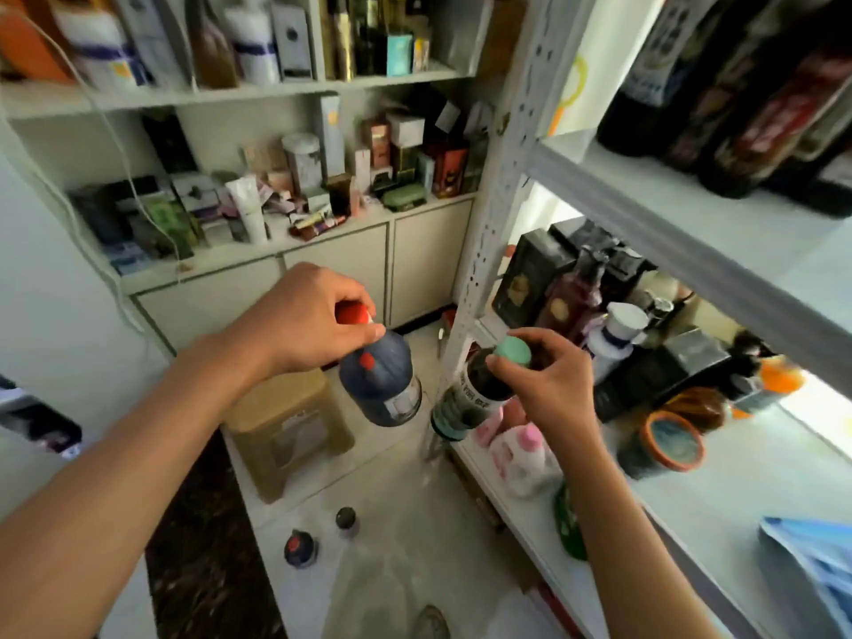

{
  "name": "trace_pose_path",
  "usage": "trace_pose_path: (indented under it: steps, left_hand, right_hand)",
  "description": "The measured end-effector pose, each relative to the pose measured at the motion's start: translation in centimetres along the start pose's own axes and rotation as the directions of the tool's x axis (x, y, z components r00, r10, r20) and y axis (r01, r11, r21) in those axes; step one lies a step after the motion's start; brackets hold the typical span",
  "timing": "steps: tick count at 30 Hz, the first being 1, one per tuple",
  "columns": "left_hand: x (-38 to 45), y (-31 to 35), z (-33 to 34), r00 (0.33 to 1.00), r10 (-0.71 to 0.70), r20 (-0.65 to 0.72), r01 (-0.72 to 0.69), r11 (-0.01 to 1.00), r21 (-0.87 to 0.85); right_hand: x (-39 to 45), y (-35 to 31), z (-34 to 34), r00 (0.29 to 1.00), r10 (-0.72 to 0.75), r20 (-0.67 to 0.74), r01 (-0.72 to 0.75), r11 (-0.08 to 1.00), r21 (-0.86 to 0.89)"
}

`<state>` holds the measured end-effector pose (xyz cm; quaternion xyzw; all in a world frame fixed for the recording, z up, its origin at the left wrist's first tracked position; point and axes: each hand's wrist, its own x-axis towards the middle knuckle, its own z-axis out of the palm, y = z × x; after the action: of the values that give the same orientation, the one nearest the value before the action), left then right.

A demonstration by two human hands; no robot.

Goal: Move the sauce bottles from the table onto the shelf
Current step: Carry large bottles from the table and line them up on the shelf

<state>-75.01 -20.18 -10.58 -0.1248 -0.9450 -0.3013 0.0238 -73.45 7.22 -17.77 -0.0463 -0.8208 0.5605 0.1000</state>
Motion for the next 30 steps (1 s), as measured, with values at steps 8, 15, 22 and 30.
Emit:
trace_pose_path:
  steps: [8,15,22,30]
  left_hand:
    - [2.3,8.2,-6.3,0.947,0.311,0.078,-0.306,0.949,-0.069]
    - [3.8,17.2,-9.6,0.869,0.49,0.066,-0.476,0.866,-0.151]
    - [6.4,27.2,-12.9,0.797,0.58,0.165,-0.582,0.812,-0.041]
    - [10.6,37.3,-12.8,0.772,0.603,0.201,-0.622,0.781,0.049]
  right_hand:
    - [-1.1,-9.9,-7.7,0.952,-0.143,-0.269,0.159,0.987,0.038]
    - [-2.0,-15.3,-14.1,0.862,-0.297,-0.411,0.321,0.947,-0.01]
    - [-1.4,-19.4,-21.8,0.791,-0.371,-0.487,0.397,0.916,-0.053]
    - [1.4,-22.1,-29.9,0.784,-0.435,-0.443,0.414,0.898,-0.15]
